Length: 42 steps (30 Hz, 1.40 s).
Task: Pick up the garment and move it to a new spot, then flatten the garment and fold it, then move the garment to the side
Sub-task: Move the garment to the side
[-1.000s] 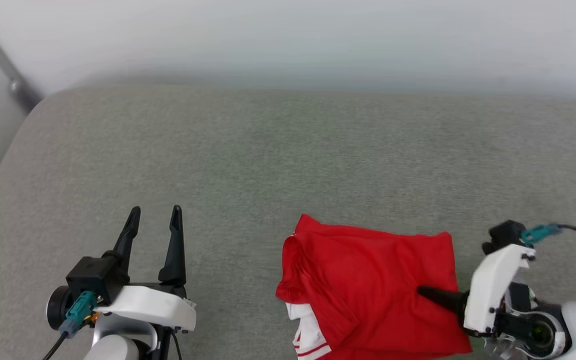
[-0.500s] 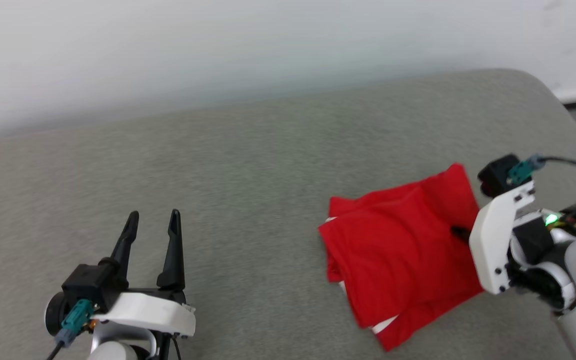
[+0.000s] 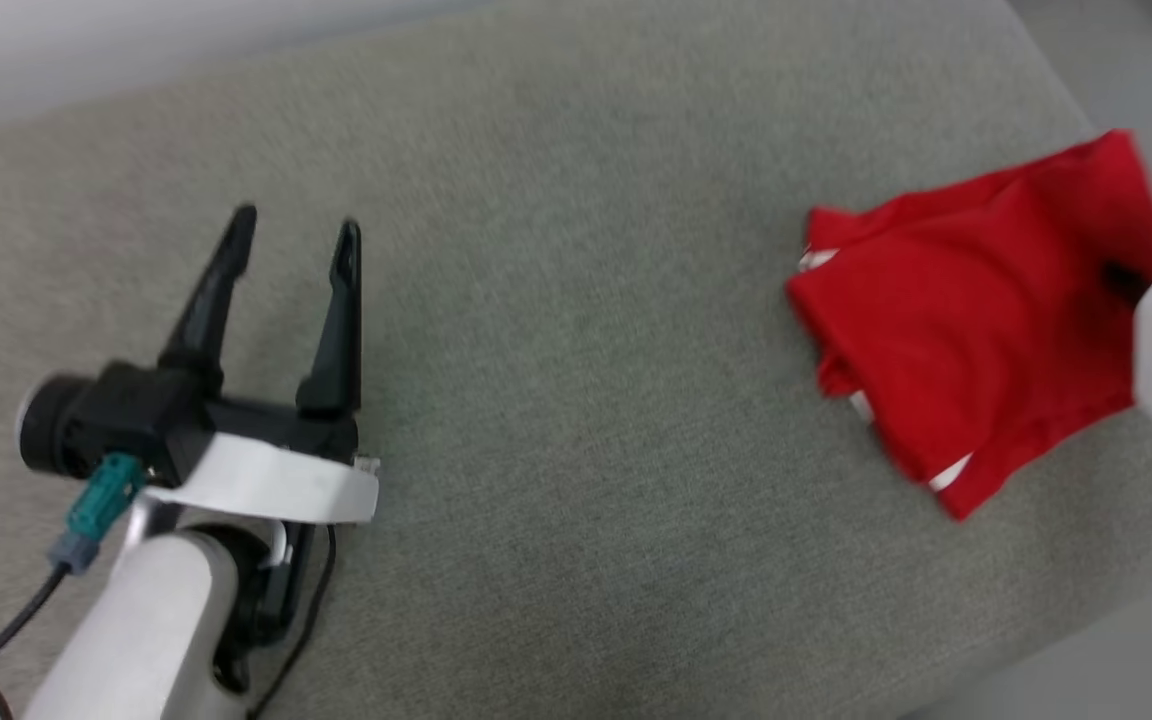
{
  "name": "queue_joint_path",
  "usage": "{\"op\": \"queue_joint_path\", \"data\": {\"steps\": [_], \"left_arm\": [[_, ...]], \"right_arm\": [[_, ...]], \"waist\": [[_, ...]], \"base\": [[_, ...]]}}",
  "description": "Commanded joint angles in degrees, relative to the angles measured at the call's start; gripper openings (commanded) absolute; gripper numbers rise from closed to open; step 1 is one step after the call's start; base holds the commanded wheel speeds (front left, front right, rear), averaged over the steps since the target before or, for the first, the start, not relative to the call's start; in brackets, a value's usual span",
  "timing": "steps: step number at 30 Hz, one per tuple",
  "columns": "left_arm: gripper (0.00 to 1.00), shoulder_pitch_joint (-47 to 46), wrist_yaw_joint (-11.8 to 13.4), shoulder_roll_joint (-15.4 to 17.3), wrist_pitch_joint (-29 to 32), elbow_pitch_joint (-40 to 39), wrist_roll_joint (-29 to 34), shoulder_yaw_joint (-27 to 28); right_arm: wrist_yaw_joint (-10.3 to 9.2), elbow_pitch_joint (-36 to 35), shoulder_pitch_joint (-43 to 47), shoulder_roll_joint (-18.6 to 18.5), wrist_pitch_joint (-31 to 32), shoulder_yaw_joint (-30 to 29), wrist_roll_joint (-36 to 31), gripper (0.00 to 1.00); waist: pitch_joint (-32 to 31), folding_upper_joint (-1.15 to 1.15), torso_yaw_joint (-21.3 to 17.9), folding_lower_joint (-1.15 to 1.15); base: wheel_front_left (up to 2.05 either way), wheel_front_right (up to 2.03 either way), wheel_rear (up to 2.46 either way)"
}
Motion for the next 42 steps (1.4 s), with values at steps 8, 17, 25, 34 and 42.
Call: {"op": "queue_joint_path", "data": {"steps": [8,17,25,34,42], "left_arm": [[1.0,-7.05,-0.56,2.83,3.73,-5.83,3.04,-0.33],[1.0,-9.62,-0.83,3.88,5.7,-8.69,4.41,-1.1],[1.0,-7.09,-0.28,3.14,3.78,-6.16,2.9,-0.93],[1.0,1.01,1.6,-1.12,-1.49,0.14,-1.88,0.24],[1.0,7.57,2.67,-3.66,-3.69,4.04,-4.14,0.86]], "right_arm": [[-0.06,8.12,-7.49,-1.5,-7.48,-10.29,-5.1,0.0],[-0.05,18.4,-10.45,2.5,-15.12,-18.44,-10.71,1.0],[-0.06,21.94,-9.86,4.07,-25.3,-23.51,-17.87,1.0],[-0.06,20.2,-2.66,5.49,-35.08,-21.6,-22.98,1.0],[-0.06,11.21,7.9,10.41,-38.05,-17.37,-20.71,1.0]], "waist": [[14.78,0.0,-0.85,-0.01],[18.14,0.0,0.28,-0.01],[13.77,0.0,0.37,-0.01],[1.47,0.0,1.91,-0.01],[-6.67,0.0,6.18,-0.01]], "base": [[0.0,0.0,0.0],[0.0,0.0,0.0],[0.0,0.0,0.0],[0.0,0.0,0.0],[0.0,0.0,0.0]]}}
